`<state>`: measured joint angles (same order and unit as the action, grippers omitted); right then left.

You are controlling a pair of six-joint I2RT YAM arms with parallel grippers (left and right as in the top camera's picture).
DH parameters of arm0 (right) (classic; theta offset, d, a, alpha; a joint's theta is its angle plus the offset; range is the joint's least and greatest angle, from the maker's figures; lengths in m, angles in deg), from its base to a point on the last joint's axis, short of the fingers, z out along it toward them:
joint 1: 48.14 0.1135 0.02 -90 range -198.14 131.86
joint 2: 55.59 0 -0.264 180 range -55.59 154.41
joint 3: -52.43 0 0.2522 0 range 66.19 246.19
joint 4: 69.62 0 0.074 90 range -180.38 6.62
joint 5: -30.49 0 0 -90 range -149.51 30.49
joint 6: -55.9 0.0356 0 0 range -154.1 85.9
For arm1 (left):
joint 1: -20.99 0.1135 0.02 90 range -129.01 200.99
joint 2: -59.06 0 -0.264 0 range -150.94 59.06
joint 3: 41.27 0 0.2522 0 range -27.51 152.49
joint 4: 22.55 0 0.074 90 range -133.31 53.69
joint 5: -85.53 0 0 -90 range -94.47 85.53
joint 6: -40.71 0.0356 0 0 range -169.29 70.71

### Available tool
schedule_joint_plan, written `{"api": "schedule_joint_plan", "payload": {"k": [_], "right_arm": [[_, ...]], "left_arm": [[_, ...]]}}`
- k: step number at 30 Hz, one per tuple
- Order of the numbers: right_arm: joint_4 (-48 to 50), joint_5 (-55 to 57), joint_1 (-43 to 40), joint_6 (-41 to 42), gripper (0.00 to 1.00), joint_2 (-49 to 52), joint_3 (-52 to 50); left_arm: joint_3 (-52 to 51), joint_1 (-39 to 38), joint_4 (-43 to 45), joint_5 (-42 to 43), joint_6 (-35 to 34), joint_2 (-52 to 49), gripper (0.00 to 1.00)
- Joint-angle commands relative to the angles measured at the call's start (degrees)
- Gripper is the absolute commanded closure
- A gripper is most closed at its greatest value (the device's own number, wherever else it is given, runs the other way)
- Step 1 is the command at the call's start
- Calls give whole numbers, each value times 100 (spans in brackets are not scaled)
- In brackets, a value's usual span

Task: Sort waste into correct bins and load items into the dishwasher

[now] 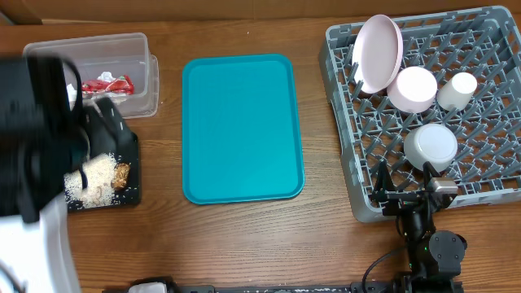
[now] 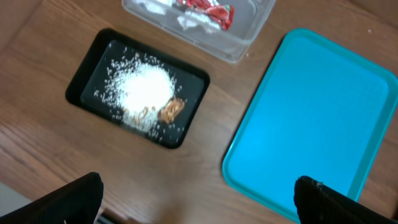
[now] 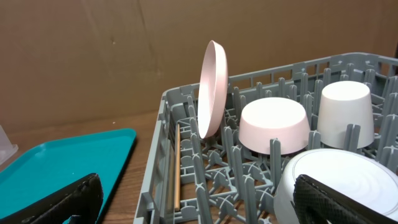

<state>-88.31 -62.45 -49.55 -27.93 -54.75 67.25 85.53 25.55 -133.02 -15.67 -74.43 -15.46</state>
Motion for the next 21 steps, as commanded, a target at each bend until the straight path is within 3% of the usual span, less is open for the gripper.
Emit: {"api": "schedule_joint_plan", "payload": {"k": [1,14,18,21], "right_arm": [[33,33,13,-22,0,-68,-61],[31,33,13,-22,0,-68,-59],[31,35,13,-22,0,-68,-61],[31,33,13,-22,0,-68,-61]], "left_arm": [[-535,-31,-9,-57,-59,669,0],[-3215,-52,129,-20,-109,3193,0],[-3707,-203,1366,717,-105,3768,0],[-4334,-323,2557,1580,476,4175,0]]}}
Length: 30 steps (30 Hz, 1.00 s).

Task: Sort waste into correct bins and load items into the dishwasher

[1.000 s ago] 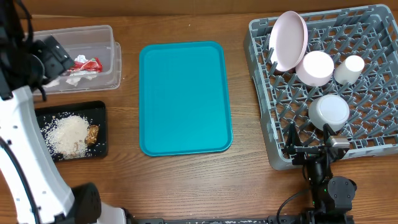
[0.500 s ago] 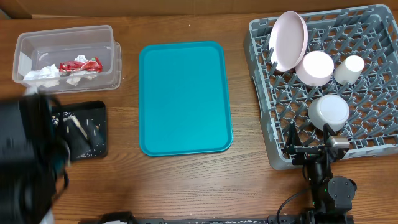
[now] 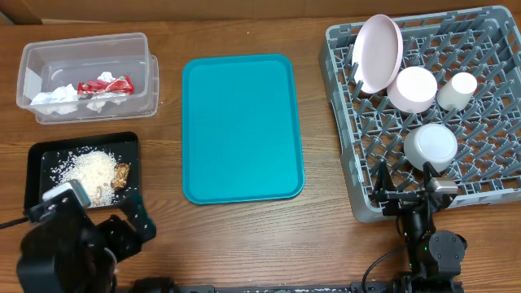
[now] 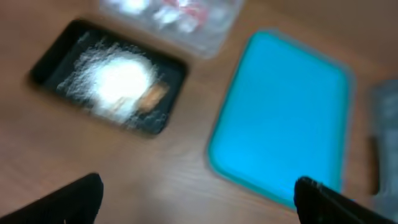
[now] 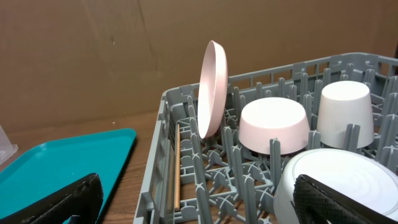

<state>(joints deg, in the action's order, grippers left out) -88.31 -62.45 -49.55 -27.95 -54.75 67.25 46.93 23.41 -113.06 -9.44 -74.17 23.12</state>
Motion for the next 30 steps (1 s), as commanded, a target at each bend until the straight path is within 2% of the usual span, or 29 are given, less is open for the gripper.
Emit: {"api": "schedule_joint_plan", "payload": {"k": [1,4,15,24,30], "right_arm": [[31,35,11,-20,0,-68,-61],[31,33,11,-20,0,-68,-59],[31,33,11,-20,0,-68,-59],[31,33,13,-20,0,-68,-59],[31,33,13,-20,0,-68,-59]], "left_arm": [[-763,-129,925,1316,708,472,0],[-1547,-133,1539,1867,953,907,0],[-4572,-133,3834,2116,1119,2778,0],[-6161,-133,5788,2129,1119,3534,0],[-6865,-131,6782,1869,1119,3576,0]]}}
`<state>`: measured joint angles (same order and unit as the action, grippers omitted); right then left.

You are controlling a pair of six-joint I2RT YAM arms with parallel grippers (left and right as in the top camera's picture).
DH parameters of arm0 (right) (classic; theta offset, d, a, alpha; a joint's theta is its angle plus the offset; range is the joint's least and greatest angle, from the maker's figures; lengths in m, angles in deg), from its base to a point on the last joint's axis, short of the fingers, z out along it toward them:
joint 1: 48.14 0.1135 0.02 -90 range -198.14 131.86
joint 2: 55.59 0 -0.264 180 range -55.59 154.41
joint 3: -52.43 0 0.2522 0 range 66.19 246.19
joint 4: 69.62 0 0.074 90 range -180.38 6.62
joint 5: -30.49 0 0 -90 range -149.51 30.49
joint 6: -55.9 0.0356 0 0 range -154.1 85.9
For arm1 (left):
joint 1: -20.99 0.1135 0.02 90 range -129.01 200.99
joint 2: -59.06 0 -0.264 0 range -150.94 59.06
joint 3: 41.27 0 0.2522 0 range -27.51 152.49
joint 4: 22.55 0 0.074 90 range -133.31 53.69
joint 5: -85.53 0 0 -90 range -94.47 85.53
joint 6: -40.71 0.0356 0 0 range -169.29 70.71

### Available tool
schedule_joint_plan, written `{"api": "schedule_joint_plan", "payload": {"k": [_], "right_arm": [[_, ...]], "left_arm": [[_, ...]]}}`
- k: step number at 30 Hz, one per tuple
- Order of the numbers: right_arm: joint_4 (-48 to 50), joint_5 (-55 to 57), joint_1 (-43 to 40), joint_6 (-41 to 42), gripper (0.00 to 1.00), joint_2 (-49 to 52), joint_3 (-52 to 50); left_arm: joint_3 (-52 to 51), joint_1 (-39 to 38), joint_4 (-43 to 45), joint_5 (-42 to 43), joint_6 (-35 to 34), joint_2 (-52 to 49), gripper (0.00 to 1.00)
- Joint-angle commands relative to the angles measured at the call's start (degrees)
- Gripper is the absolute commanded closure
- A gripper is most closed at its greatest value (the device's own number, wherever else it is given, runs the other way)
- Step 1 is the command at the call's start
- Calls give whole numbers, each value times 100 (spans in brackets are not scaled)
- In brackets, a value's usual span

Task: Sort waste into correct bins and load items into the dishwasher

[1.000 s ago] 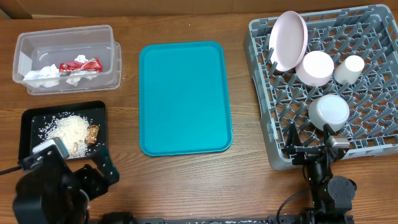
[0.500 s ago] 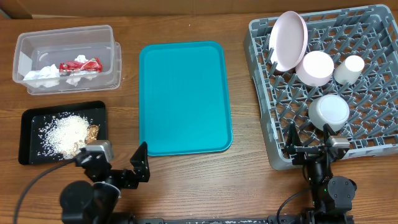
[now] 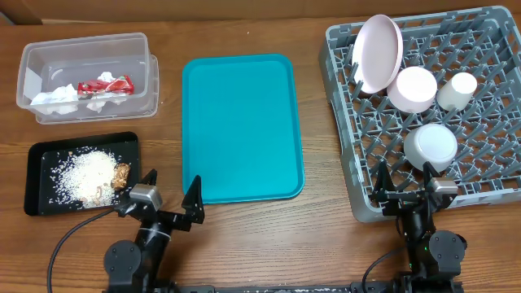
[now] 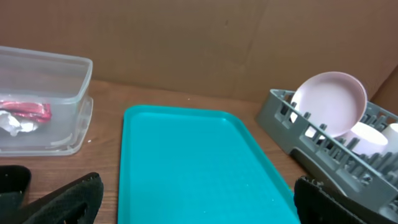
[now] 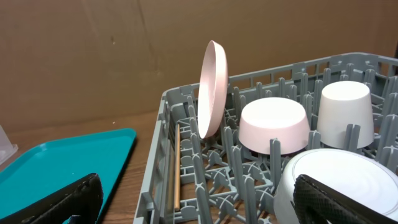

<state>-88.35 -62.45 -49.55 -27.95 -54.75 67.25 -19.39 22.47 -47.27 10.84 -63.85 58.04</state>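
A clear bin (image 3: 151,73) at the back left holds a red wrapper (image 3: 106,84) and crumpled paper. In front of it a black tray (image 3: 37,199) carries rice (image 3: 85,172) and food scraps. The grey dish rack (image 3: 488,163) on the right holds a pink plate (image 3: 378,50), a pink bowl (image 3: 413,88), a white cup (image 3: 460,88) and a white bowl (image 3: 431,145). My left gripper (image 3: 171,195) sits low at the front edge, open and holding nothing, facing the teal tray (image 4: 186,162). My right gripper (image 5: 199,205) rests open at the rack's front edge.
The teal tray (image 3: 242,126) lies bare in the middle of the wooden table. A wooden stick (image 5: 176,168) lies inside the rack's left side. A cardboard wall stands behind the table. Cables trail from both arm bases at the front edge.
My left arm has gone from the front left corner to a low spot at the front edge beside the black tray. Its camera now looks level across the teal tray. The right arm has not moved.
My left arm first hung over the black tray and clear bin, looking down on the rice. Then it was back at the front left corner, its view blurred. Now it sits low at the front edge, open. The right arm and all items stayed put.
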Motion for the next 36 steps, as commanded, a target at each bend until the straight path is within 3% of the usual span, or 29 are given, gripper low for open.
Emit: {"api": "schedule_joint_plan", "payload": {"k": [1,10,16,22,36], "right_arm": [[37,33,11,-20,0,-68,-59],[35,35,11,-20,0,-68,-61],[35,33,13,-20,0,-68,-61],[37,33,11,-20,0,-68,-59],[37,33,11,-20,0,-68,-59]], "left_arm": [[-334,-37,343,-280,87,83,0],[-787,-20,758,-1113,157,83,0],[-787,66,673,-1182,1117,83,0],[-787,66,649,-1513,1497,83,0],[-785,85,654,-1443,1523,81,0]]}}
